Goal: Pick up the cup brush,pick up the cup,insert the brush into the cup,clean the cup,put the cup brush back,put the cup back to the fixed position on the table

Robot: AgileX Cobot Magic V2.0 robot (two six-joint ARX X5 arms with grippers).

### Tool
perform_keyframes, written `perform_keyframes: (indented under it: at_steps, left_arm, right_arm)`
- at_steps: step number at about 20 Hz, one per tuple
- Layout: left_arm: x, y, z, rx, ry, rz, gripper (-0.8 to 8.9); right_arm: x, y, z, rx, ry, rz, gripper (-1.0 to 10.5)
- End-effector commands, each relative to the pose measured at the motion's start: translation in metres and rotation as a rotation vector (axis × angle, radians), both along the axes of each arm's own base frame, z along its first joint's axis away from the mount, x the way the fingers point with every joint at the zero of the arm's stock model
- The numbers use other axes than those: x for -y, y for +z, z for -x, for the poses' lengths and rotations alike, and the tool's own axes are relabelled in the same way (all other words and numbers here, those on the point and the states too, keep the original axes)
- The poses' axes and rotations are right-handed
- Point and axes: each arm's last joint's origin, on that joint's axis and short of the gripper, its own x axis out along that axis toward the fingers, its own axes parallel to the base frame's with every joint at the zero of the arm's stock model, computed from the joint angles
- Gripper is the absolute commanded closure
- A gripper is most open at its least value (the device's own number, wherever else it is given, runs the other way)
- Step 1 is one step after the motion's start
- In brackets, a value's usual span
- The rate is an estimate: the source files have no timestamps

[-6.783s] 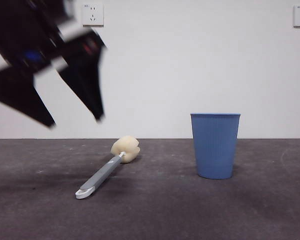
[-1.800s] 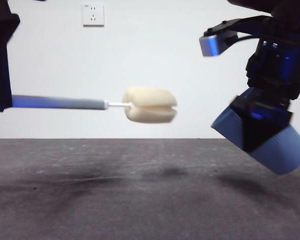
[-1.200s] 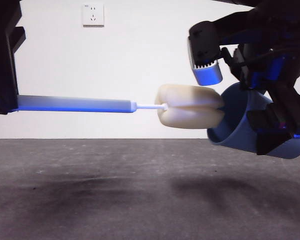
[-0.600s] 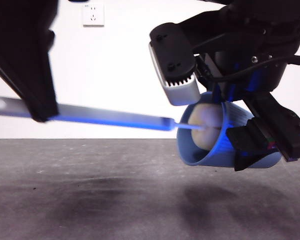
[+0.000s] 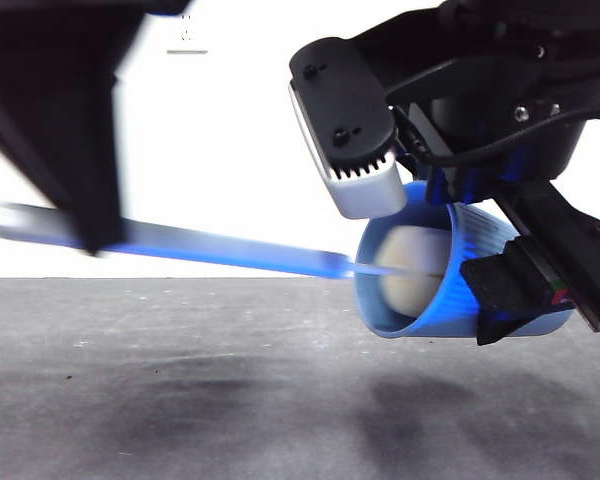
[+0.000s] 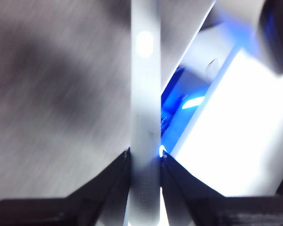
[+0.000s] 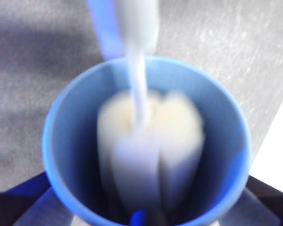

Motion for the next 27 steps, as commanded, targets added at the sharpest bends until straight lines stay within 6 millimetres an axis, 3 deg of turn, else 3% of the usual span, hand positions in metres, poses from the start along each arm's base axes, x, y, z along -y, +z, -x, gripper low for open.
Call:
perform_keyframes:
  at_steps: [1, 4, 8, 12, 17, 19, 22, 27]
  left_arm:
    - [-0.011, 0.004, 0.007, -0.001, 0.026, -0.047, 8.22]
    - [-0.026, 0.012, 0.017, -0.018, 0.025, -0.091, 8.22]
    - [-0.026, 0.013, 0.018, -0.008, 0.022, -0.069, 8.22]
    - [-0.012, 0.011, 0.010, -0.024, -0.004, 0.036, 8.22]
    - [0.018, -0.011, -0.009, -0.061, 0.002, 0.094, 8.22]
    - [0.022, -0.016, -0.012, -0.068, 0.008, 0.081, 8.22]
    - [0.018, -0.016, -0.010, -0.060, 0.018, 0.043, 8.22]
    - [-0.012, 0.001, 0.006, 0.024, 0.061, -0.112, 8.22]
  right_arm:
    - [0.001, -0.001, -0.004, 0.005, -0.040, -0.013, 9.6]
    - [0.002, 0.000, -0.006, 0.008, -0.054, -0.022, 9.6]
    - [0.000, 0.000, -0.007, 0.015, -0.050, -0.043, 9.6]
    - [0.000, 0.000, -0.007, 0.016, -0.048, -0.045, 9.6]
    - [-0.006, 0.001, -0.002, 0.025, -0.012, -0.071, 9.6]
    - [-0.006, 0.001, -0.002, 0.023, -0.011, -0.068, 9.6]
    - [-0.005, 0.001, -0.003, 0.027, -0.019, -0.065, 9.6]
    - [0.000, 0.001, -0.009, 0.024, -0.074, -0.073, 9.6]
